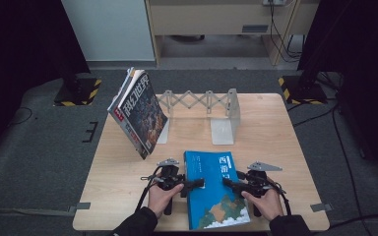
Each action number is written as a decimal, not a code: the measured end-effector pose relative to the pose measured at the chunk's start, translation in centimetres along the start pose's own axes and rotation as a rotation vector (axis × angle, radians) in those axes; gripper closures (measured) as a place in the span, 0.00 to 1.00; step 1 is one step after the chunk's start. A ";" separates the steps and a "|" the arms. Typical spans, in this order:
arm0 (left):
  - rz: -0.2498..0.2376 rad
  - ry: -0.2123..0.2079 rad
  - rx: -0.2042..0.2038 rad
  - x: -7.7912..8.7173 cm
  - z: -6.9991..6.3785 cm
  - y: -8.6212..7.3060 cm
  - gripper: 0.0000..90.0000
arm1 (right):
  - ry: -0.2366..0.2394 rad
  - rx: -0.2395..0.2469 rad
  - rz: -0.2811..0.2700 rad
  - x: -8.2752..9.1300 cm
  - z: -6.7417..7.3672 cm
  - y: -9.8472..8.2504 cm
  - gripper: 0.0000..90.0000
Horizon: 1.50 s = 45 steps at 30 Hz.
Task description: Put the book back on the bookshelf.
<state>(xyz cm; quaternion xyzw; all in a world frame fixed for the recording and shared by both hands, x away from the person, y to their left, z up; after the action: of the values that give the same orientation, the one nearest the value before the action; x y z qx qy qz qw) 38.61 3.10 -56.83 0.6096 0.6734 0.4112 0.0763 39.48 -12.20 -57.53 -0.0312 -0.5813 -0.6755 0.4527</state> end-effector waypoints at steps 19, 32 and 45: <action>-0.028 -0.029 0.012 0.3 -0.3 0.6 0.50 | 0.032 -0.046 0.019 0.2 -0.3 -0.2 0.37; -0.057 -0.011 0.013 0.8 -1.1 2.0 0.56 | 0.026 -0.050 -0.025 0.6 -0.4 0.8 0.48; -0.063 0.028 0.046 -0.8 -0.6 1.9 0.44 | 0.005 -0.048 -0.020 0.4 -0.6 0.6 0.48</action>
<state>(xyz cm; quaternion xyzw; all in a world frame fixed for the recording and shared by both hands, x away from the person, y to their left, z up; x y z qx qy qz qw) 39.89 1.95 -55.55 0.5841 0.7023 0.4015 0.0660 39.88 -12.84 -57.03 -0.0347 -0.5639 -0.6940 0.4463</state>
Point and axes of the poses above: each handheld gripper's, and its own axes: x roughly backward along the jaws, y roughly out of its top, z roughly to its left, the point moved 10 cm from there along -x, roughly forward along the jaws, and after that the axes turned 7 degrees about -y, right-handed, at the moved point
